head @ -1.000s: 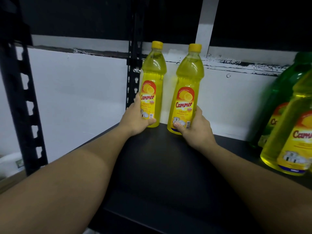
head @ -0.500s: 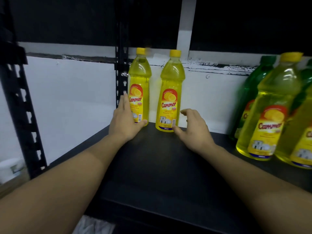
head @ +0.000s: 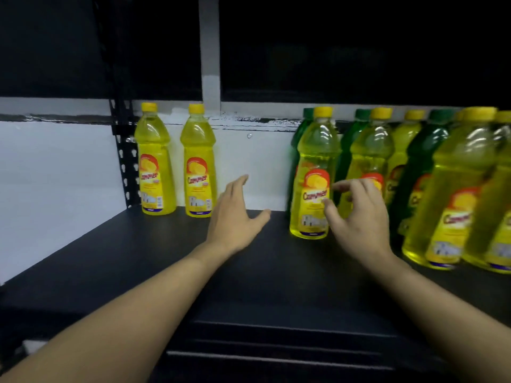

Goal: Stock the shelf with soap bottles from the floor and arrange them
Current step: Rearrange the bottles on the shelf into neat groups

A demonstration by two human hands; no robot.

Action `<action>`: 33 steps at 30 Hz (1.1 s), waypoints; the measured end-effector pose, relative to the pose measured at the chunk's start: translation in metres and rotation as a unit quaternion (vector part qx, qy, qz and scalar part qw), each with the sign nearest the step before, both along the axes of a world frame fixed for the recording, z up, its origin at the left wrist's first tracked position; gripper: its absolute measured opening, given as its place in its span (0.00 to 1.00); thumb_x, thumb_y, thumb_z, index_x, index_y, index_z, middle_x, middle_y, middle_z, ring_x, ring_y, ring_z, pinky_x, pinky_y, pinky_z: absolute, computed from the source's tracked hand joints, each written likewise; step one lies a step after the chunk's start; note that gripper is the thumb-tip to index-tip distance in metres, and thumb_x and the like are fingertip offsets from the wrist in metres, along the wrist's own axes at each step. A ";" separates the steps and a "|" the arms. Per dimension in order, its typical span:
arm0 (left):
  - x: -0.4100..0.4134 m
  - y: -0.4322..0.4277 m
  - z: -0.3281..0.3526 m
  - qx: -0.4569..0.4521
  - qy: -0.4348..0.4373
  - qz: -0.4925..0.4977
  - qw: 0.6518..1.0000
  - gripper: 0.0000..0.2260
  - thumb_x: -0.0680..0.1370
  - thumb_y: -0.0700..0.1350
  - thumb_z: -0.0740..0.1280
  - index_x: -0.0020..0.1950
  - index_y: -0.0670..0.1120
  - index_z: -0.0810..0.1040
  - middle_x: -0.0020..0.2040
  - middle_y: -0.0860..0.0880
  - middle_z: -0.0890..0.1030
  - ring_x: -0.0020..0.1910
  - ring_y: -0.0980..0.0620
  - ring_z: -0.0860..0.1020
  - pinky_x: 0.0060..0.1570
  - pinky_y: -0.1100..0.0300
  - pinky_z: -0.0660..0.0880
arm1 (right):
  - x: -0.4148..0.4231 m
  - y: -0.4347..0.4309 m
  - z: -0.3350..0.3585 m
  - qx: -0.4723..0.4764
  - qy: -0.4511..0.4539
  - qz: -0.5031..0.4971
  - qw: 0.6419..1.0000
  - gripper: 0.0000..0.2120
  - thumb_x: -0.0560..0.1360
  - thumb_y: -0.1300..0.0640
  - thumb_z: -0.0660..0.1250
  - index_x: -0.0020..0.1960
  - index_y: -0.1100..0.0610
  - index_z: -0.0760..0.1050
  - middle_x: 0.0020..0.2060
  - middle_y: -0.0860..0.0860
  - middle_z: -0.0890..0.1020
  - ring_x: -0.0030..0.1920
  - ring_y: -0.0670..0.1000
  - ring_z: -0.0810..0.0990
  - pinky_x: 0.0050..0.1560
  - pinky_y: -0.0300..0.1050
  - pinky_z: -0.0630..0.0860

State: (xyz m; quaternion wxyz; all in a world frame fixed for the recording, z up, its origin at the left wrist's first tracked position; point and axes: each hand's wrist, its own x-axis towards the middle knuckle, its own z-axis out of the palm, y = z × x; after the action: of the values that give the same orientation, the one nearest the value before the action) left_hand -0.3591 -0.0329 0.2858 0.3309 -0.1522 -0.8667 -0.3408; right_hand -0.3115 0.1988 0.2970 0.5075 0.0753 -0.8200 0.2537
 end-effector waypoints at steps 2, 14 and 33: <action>-0.002 0.038 -0.001 0.033 -0.043 -0.047 0.997 0.40 0.73 0.59 0.73 0.79 0.52 0.59 0.75 0.51 0.67 0.71 0.49 0.69 0.68 0.49 0.70 | 0.002 0.027 -0.004 -0.060 -0.015 -0.045 0.997 0.18 0.72 0.55 0.72 0.60 0.56 0.74 0.55 0.54 0.74 0.55 0.58 0.75 0.56 0.51 0.72; -0.030 0.113 -0.018 0.114 -0.068 -0.099 0.986 0.40 0.68 0.64 0.76 0.75 0.60 0.61 0.63 0.56 0.78 0.59 0.54 0.79 0.58 0.49 0.79 | -0.045 0.067 -0.028 -0.246 -0.250 0.074 0.934 0.46 0.69 0.44 0.77 0.78 0.54 0.57 0.65 0.52 0.77 0.64 0.53 0.77 0.57 0.42 0.70; 0.013 0.079 -0.004 0.192 -0.209 -0.198 0.938 0.30 0.69 0.53 0.79 0.67 0.58 0.69 0.57 0.58 0.80 0.55 0.57 0.81 0.56 0.55 0.79 | -0.005 0.062 -0.025 -0.291 -0.298 0.188 0.890 0.39 0.67 0.45 0.80 0.71 0.49 0.64 0.57 0.47 0.81 0.56 0.48 0.81 0.61 0.51 0.78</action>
State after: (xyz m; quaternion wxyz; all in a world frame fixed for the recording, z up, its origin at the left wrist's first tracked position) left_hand -0.3465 0.0465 0.2815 0.0911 -0.1795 -0.7870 -0.5833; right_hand -0.3162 0.2609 0.2719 0.1816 -0.0018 -0.7925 0.5821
